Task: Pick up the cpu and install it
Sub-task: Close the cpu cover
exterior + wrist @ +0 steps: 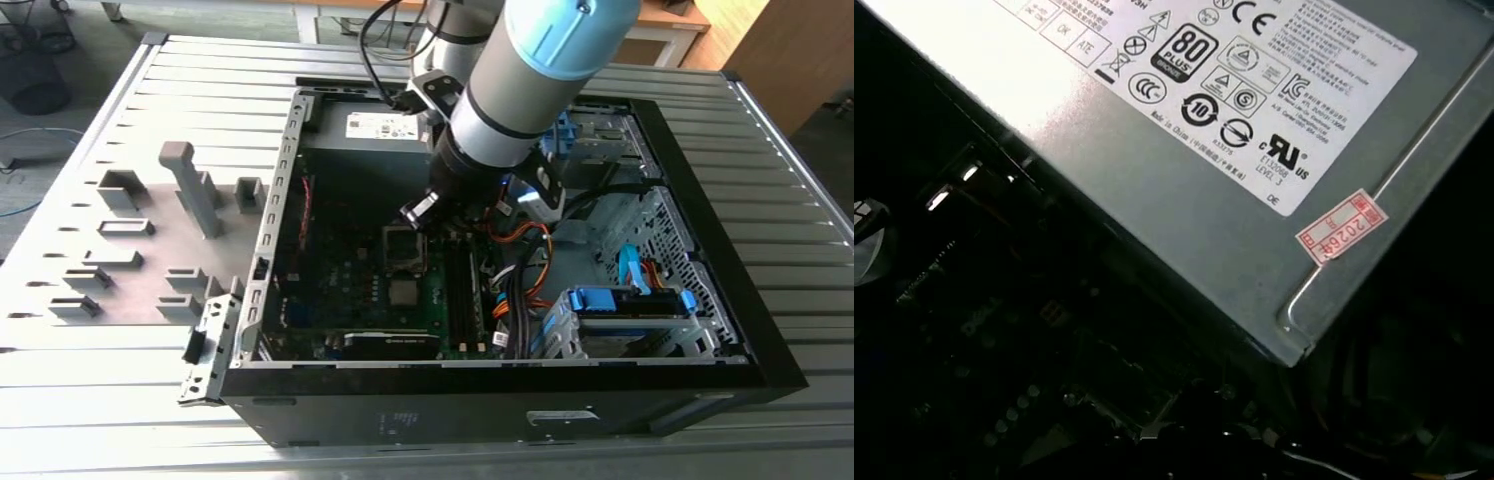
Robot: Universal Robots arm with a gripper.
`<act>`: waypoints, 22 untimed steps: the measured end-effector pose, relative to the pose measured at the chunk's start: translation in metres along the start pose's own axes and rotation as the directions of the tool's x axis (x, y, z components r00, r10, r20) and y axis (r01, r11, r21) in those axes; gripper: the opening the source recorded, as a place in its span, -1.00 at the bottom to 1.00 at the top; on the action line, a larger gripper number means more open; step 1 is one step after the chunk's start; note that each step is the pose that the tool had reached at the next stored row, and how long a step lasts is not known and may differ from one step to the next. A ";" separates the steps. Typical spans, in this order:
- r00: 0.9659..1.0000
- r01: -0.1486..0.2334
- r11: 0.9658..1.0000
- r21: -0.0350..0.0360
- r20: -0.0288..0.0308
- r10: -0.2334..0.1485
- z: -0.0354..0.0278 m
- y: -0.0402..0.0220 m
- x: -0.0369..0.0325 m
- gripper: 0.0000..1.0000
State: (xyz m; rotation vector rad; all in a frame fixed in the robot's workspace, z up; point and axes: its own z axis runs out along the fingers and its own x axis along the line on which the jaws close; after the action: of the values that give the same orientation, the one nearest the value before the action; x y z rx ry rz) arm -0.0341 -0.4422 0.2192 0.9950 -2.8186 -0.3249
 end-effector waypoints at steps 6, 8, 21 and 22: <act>1.000 0.000 1.000 -0.004 -0.013 0.000 -0.0010 -0.0035 -0.0022 -0.79; 1.000 0.000 1.000 -0.004 -0.018 0.000 -0.0013 -0.0040 -0.0027 -0.79; 1.000 0.009 1.000 -0.003 -0.023 -0.009 -0.0016 -0.0055 -0.0026 -0.79; 1.000 0.011 1.000 -0.003 -0.024 -0.011 -0.0016 -0.0058 -0.0024 -0.79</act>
State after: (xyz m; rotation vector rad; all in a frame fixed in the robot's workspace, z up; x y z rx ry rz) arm -0.0285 -0.4453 0.2192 1.0067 -2.7915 -0.3162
